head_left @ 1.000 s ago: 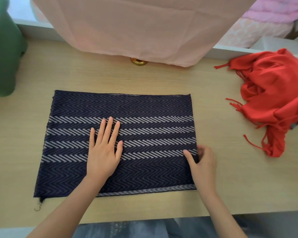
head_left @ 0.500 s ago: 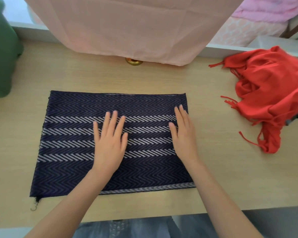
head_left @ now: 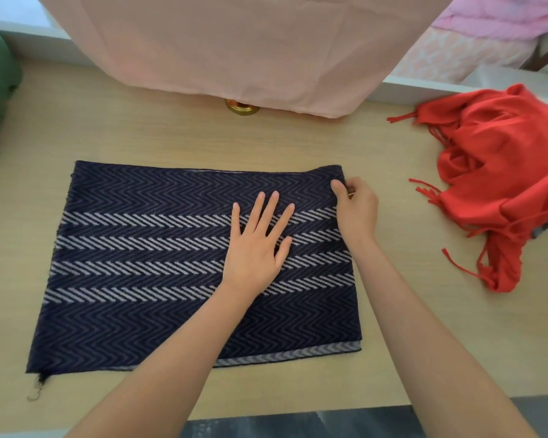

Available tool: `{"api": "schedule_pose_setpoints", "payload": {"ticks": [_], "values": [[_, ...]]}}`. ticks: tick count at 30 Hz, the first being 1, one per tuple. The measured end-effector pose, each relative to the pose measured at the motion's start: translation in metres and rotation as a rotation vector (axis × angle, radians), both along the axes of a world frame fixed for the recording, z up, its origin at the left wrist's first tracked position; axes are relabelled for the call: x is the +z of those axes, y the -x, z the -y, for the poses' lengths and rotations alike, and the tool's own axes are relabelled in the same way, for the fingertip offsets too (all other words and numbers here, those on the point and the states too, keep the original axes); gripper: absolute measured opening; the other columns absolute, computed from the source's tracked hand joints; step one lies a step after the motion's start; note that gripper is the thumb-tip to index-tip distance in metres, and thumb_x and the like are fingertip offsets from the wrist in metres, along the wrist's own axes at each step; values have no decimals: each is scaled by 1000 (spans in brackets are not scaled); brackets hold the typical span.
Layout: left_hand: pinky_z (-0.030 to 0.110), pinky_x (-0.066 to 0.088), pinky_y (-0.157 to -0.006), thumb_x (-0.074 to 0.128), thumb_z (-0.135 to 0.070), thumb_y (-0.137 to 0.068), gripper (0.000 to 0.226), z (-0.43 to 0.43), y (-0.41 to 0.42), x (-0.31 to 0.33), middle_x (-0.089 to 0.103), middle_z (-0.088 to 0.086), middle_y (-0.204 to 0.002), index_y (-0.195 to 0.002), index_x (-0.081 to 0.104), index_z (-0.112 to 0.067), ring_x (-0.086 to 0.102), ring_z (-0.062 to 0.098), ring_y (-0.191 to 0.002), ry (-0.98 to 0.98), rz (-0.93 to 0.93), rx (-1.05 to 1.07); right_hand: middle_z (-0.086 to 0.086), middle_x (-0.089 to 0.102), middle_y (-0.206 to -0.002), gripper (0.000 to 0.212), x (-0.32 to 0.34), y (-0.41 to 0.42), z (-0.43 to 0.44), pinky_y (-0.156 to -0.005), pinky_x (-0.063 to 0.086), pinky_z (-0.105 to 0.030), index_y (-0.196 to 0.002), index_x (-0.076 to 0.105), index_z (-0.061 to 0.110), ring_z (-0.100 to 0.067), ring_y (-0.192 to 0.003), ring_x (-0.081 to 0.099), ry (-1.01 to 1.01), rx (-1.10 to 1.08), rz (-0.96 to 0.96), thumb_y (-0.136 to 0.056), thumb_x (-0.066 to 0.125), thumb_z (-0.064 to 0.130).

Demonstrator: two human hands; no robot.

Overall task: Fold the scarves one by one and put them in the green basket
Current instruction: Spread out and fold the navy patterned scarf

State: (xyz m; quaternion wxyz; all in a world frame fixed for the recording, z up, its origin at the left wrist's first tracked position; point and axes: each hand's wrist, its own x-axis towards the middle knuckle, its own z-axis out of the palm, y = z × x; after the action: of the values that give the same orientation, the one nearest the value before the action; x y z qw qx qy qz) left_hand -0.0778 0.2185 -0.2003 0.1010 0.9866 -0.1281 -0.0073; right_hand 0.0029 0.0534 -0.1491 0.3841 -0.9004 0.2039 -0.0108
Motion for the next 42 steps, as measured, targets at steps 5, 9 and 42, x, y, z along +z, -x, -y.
{"api": "schedule_pose_setpoints", "payload": {"ticks": [5, 9, 42], "values": [[59, 7, -116, 23, -46, -101, 56, 0, 0, -1, 5, 4, -162, -154, 15, -30, 0, 24, -149, 13, 6, 8, 6, 56, -95, 51, 0, -4, 8, -85, 47, -27, -112, 46, 14, -14, -94, 58, -375, -186, -131, -75, 80, 19], [59, 7, -116, 25, -46, -100, 56, 0, -2, -1, 7, 5, -162, -153, 19, -30, 1, 24, -149, 7, -18, 4, 1, 64, -91, 38, 3, -3, 23, -83, 53, -36, -100, 58, 11, -16, -87, 63, -283, 10, -301, -73, 82, 23], [16, 49, -69, 61, -15, -92, 8, -46, 94, 126, 66, -11, -86, -97, 64, -21, 60, -1, -80, 1073, -236, 816, -6, 66, -77, 7, 86, 9, -117, -37, 38, -21, -91, 60, 10, -9, -40, 52, -434, 332, -102, -91, 61, 17]]}}
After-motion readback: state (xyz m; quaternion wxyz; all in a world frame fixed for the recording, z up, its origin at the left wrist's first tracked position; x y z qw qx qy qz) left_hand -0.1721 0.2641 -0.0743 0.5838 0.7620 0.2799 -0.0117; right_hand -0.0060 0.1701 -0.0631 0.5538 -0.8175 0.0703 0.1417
